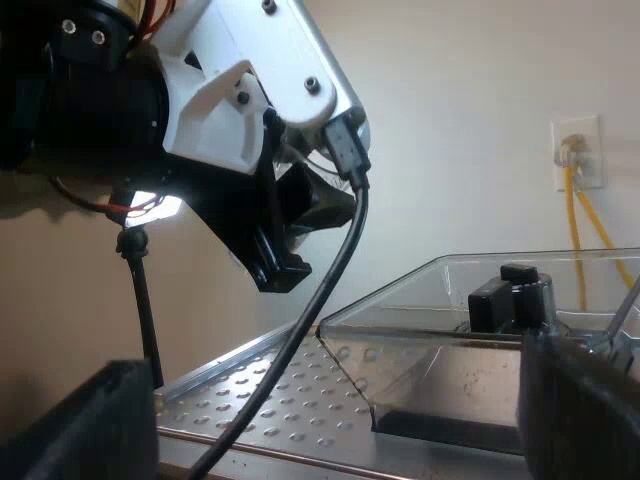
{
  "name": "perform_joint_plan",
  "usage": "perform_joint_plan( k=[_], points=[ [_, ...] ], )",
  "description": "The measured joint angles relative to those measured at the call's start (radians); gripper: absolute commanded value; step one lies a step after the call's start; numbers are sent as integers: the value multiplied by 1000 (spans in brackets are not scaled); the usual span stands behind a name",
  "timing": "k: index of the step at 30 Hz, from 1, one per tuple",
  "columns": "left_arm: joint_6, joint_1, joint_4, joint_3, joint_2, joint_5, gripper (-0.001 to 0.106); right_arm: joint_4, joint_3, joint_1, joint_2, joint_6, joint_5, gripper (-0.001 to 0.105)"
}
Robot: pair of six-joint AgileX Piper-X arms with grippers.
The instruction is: Pour the beans into the coffee machine
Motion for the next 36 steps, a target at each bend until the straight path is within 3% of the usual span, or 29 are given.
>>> perform_joint_plan(
  k=[2, 6, 8, 16, 24, 36],
  points=[
    [59, 0, -27, 0, 0, -5, 33, 0, 0, 0, 0, 0, 0, 78],
    [71, 0, -35, 0, 0, -5, 33, 0, 0, 0, 0, 0, 0, 78],
    [147, 0, -49, 0, 0, -5, 33, 0, 0, 0, 0, 0, 0, 78],
    [301, 0, -51, 0, 0, 51, 33, 0, 0, 0, 0, 0, 0, 78],
    [335, 0, -73, 0, 0, 70, 33, 0, 0, 0, 0, 12, 0, 78],
    [461, 0, -129, 0, 0, 96, 33, 0, 0, 0, 0, 12, 0, 78]
  ],
)
